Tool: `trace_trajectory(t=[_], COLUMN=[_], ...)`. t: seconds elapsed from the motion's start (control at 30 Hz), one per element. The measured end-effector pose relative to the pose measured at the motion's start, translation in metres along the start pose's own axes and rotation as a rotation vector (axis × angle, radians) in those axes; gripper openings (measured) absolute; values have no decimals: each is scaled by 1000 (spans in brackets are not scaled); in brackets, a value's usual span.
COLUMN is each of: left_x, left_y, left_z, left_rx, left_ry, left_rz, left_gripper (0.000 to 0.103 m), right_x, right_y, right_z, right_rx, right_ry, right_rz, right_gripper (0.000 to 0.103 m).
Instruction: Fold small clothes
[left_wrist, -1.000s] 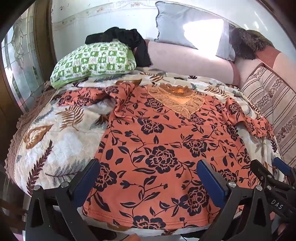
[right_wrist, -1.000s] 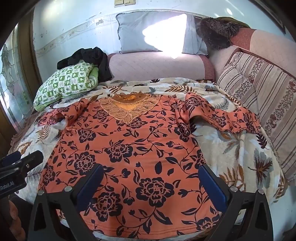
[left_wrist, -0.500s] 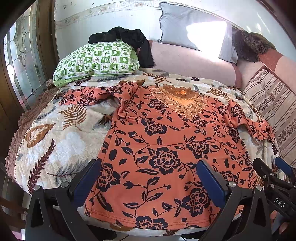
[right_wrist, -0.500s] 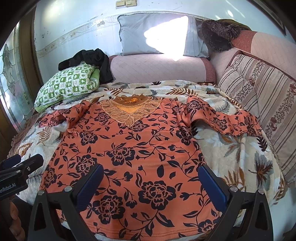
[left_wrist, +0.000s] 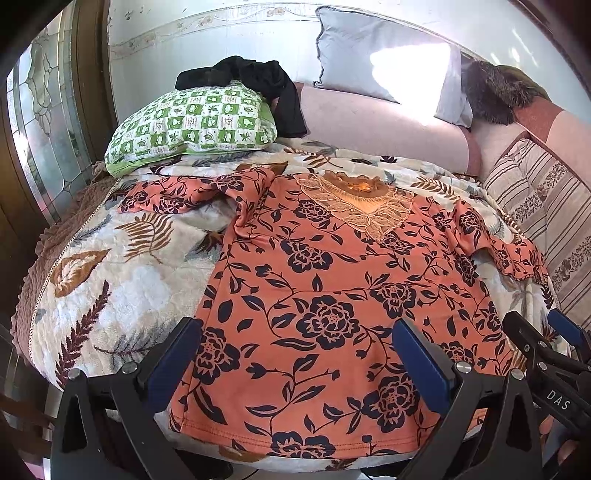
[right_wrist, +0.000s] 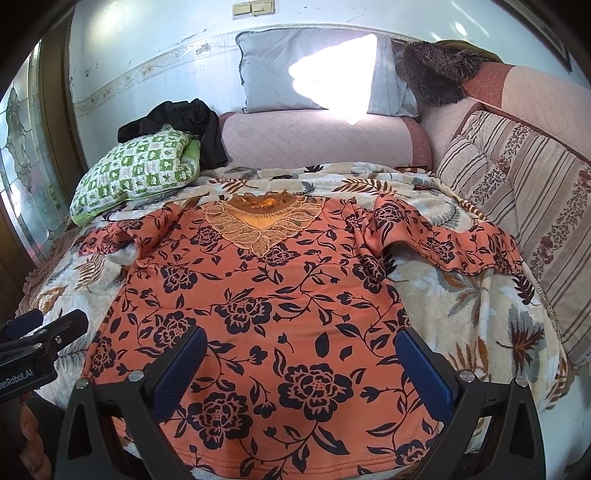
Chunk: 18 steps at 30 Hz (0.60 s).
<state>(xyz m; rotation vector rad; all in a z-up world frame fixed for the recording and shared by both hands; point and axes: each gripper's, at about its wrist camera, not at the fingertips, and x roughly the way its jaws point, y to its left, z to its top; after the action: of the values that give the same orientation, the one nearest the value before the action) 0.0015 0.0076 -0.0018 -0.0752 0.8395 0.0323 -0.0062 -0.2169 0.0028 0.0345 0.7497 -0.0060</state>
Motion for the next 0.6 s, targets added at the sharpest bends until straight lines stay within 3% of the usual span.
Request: trace_trajectory(t=[0.6], left_x=[-1], left_y=[3], left_z=[0], left_rx=[0], left_ry=[-4], left_rz=[-5], left_gripper=[103], right_x=[-1], right_y=[1], right_z=[2], right_rx=[5], right_ry=[-4], right_rz=[2], right_gripper=[103])
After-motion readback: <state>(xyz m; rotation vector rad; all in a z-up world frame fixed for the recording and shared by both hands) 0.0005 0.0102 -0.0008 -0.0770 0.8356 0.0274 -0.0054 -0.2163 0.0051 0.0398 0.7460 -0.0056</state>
